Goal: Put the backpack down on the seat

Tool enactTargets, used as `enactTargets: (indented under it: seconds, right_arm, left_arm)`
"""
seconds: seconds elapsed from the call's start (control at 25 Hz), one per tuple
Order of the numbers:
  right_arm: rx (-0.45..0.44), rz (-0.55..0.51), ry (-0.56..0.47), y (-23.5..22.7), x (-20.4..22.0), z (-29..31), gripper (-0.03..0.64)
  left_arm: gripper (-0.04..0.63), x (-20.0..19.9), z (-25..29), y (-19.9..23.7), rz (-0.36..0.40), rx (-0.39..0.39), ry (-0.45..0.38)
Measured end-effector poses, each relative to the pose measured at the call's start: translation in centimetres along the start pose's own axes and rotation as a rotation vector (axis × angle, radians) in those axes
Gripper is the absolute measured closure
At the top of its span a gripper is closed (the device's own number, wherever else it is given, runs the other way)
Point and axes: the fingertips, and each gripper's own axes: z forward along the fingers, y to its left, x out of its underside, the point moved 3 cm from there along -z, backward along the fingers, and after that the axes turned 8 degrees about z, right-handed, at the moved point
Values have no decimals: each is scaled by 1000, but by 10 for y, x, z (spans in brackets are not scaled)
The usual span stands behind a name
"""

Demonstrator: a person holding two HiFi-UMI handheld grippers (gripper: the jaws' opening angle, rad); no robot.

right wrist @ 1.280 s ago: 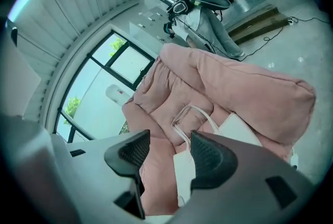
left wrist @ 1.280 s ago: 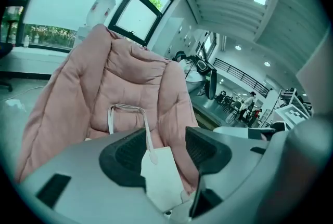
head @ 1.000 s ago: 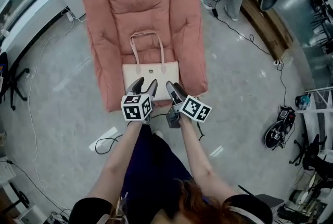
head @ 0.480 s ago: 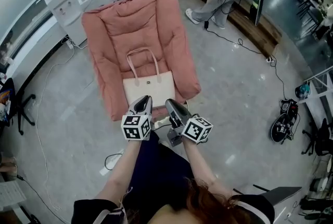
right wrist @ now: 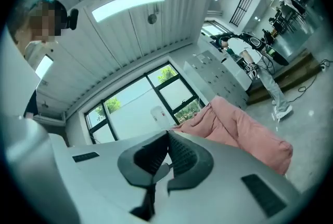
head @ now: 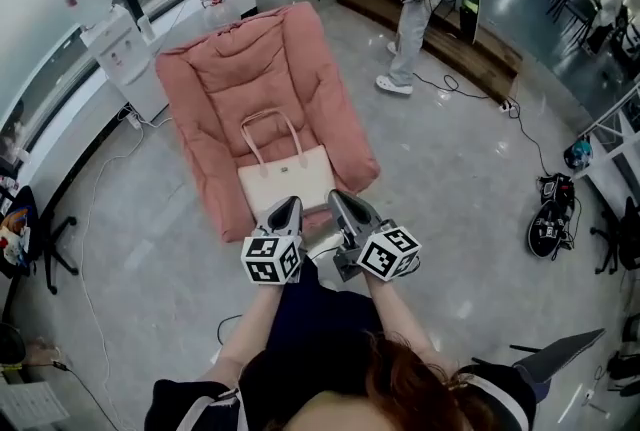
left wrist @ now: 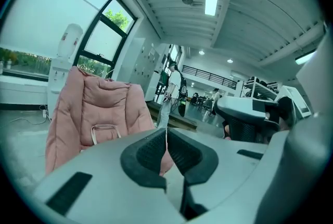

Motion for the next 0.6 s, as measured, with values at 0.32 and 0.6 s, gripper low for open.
enactTargets:
  seconds: [0.32, 0.6]
  right_arm:
    - [64, -49, -48, 9, -12, -7, 584]
    - [81, -49, -47, 16, -1, -10, 584]
  left_arm:
    - [569, -11, -15, -14, -3, 23, -50]
    - [569, -19, -31, -24, -2, 47, -111]
